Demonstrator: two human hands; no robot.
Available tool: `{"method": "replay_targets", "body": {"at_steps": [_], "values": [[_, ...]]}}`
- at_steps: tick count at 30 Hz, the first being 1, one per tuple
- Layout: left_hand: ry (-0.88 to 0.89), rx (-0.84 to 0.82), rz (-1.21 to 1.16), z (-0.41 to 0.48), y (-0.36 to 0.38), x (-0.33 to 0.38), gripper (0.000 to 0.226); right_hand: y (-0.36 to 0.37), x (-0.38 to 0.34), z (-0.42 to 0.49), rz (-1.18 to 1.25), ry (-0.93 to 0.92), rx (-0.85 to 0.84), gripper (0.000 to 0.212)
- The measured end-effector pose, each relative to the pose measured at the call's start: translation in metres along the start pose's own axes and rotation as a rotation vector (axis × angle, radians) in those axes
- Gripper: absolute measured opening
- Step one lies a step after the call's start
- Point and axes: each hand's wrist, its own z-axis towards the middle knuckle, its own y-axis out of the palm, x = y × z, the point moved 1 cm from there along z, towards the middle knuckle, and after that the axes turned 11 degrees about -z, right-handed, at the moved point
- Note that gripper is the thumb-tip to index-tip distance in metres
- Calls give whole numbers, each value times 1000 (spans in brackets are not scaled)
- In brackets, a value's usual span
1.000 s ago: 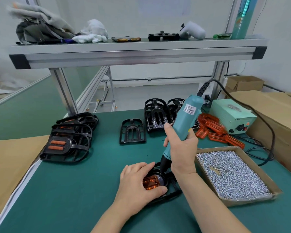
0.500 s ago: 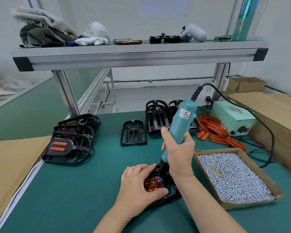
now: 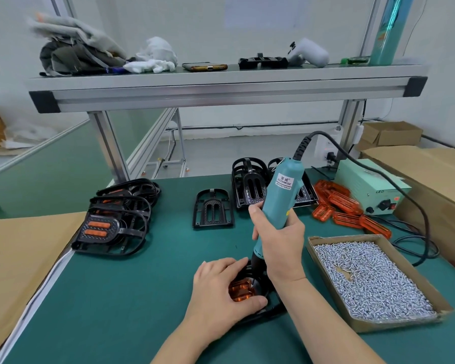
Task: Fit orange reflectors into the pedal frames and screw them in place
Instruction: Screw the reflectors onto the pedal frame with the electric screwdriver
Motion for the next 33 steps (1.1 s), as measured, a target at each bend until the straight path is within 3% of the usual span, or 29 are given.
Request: {"method": "replay_targets", "body": {"at_steps": [16,22,27,30,33], "values": [[-2,6,-17,0,0,-1,88,-4,-2,-1,-15,42,18,22],[-10,27,-26,-2,1,-1,86,-25,-21,25,96,41,84,24],[-17,35,-34,-3,2,-3,84,-70,-4,63,110,281,263,27],[-10,29,-17,-3,1,-2,85,-96,18,71,61,443,293,37],[-10,32,-15,-3,1,-2,85,-110,33,72,-7,491,312,46]]}}
